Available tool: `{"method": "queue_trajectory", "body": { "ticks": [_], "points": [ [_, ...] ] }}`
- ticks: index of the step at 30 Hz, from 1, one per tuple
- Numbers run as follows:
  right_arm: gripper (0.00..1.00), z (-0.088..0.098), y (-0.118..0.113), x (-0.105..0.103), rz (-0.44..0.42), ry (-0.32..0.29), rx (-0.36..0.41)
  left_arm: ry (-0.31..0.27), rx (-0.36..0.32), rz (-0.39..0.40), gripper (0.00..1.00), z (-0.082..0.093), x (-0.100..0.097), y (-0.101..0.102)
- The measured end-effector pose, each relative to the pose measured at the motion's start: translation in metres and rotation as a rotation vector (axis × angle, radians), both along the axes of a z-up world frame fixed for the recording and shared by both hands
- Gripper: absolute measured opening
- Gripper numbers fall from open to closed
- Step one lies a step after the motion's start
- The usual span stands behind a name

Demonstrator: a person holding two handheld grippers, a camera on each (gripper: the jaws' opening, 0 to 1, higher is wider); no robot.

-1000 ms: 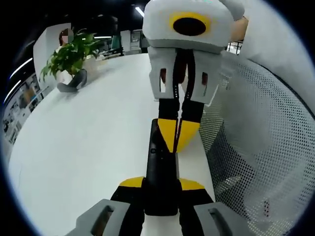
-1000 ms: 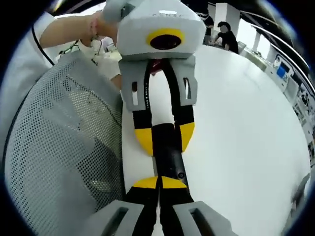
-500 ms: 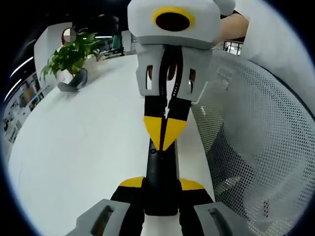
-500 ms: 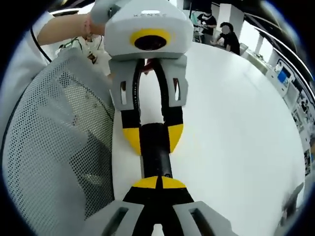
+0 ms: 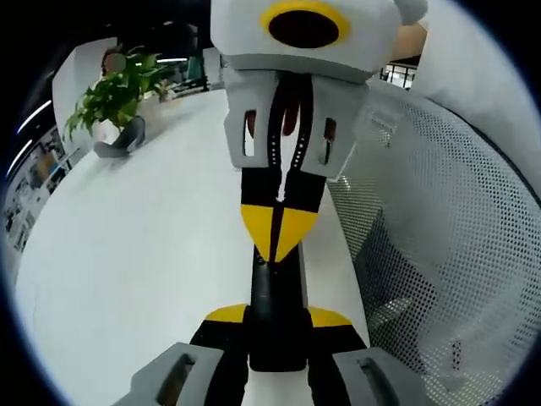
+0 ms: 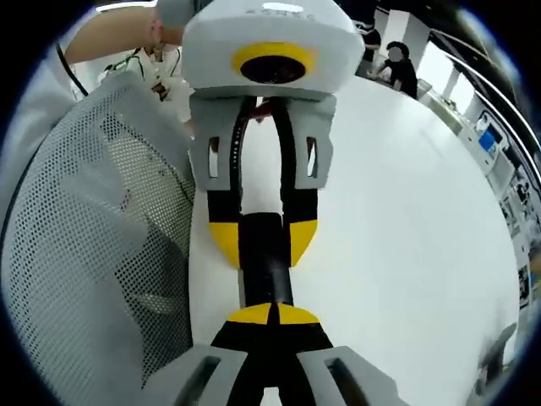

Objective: Press the specified remote control buttons in sequence, fully releasing each button before pressing the next.

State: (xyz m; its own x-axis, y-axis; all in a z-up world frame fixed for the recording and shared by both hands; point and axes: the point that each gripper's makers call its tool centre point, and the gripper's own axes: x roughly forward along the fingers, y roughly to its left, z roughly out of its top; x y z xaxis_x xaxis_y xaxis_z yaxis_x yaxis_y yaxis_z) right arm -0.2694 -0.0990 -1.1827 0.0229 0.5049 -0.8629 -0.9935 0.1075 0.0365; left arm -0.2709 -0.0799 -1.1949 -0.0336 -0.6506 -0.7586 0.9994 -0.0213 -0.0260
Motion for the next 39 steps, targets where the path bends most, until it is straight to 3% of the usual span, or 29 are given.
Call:
{"method": "queue_trajectory", "body": {
  "ticks": [1,3,5,9,10,17,24,28,33,36,39],
  "points": [
    [0.0,0.001,-0.001,0.001,0.007,0.002,0.007,-0.002,0.0,0.001,0.24,0.0,0.0,0.0],
    [0.0,0.003,-0.004,0.011,0.025,-0.078,-0.008,-0.006,0.0,0.002,0.24,0.0,0.0,0.0],
    [0.0,0.005,-0.003,0.012,0.026,-0.064,-0.009,-0.006,0.001,0.003,0.24,0.001,-0.001,0.0],
    [0.0,-0.006,-0.006,0.006,0.035,0.034,-0.059,-0.006,0.0,0.004,0.24,0.001,-0.001,0.0],
    [0.0,-0.003,-0.001,0.01,0.038,0.007,-0.033,-0.006,0.0,0.005,0.24,0.002,-0.001,0.0],
    [0.0,-0.005,-0.001,0.011,0.036,0.104,-0.094,-0.008,-0.004,0.01,0.24,0.002,-0.002,0.0],
    [0.0,-0.008,0.002,0.014,0.031,0.133,-0.164,-0.007,-0.006,0.012,0.24,0.003,-0.001,0.0],
    [0.0,-0.008,-0.001,0.014,-0.031,0.142,-0.136,-0.006,-0.007,0.013,0.24,0.003,-0.001,-0.001],
    [0.0,-0.004,-0.002,0.012,-0.075,0.099,-0.039,-0.003,-0.012,0.018,0.24,0.001,0.0,-0.001],
    [0.0,0.001,0.007,-0.001,-0.058,0.121,0.017,-0.002,-0.016,0.015,0.24,0.0,0.0,-0.002],
    [0.0,0.0,0.009,-0.006,-0.02,0.082,0.002,0.0,-0.017,0.024,0.24,-0.001,0.001,-0.002]
  ]
}}
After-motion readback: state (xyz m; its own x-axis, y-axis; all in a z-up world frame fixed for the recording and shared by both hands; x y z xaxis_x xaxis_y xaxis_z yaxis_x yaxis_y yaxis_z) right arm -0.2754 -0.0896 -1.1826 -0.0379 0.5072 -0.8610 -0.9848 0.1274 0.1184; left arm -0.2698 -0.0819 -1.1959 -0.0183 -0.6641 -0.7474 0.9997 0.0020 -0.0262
